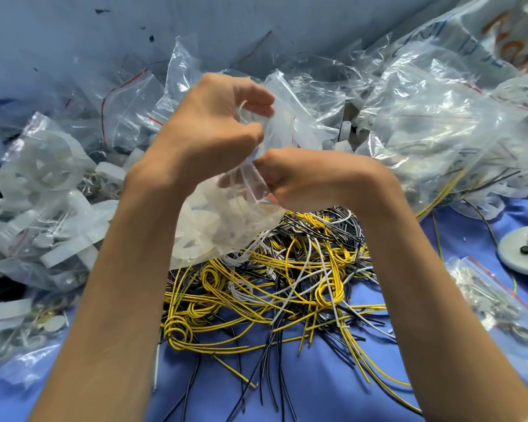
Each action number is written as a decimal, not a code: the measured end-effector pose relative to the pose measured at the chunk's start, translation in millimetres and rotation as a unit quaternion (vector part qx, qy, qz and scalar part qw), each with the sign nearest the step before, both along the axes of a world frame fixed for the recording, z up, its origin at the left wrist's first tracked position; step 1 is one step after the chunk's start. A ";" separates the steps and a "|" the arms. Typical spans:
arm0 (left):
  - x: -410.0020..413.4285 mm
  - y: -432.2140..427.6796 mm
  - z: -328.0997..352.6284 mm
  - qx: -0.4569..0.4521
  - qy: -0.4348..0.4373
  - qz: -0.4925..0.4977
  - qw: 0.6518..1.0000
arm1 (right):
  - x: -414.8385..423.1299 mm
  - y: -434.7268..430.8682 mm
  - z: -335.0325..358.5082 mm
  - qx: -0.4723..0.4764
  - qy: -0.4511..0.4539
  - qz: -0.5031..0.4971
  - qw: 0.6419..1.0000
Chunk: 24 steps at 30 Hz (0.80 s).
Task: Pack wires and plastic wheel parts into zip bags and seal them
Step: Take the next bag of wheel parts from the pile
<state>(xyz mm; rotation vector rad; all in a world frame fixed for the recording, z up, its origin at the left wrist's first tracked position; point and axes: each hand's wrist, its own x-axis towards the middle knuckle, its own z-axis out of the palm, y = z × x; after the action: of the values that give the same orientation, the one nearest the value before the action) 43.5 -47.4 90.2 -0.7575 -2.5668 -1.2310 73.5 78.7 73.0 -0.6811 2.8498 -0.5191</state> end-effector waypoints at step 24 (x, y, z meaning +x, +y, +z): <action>0.6 0.3 -0.9 -0.036 -0.008 0.016 0.999 | -4.2 -7.2 -6.4 0.029 -0.036 0.012 0.999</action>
<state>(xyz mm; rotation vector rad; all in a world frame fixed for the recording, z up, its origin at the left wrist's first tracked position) 44.2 -47.1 89.3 -0.7215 -2.6376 -1.1456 69.3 71.5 66.6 -0.6706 2.7742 -0.4454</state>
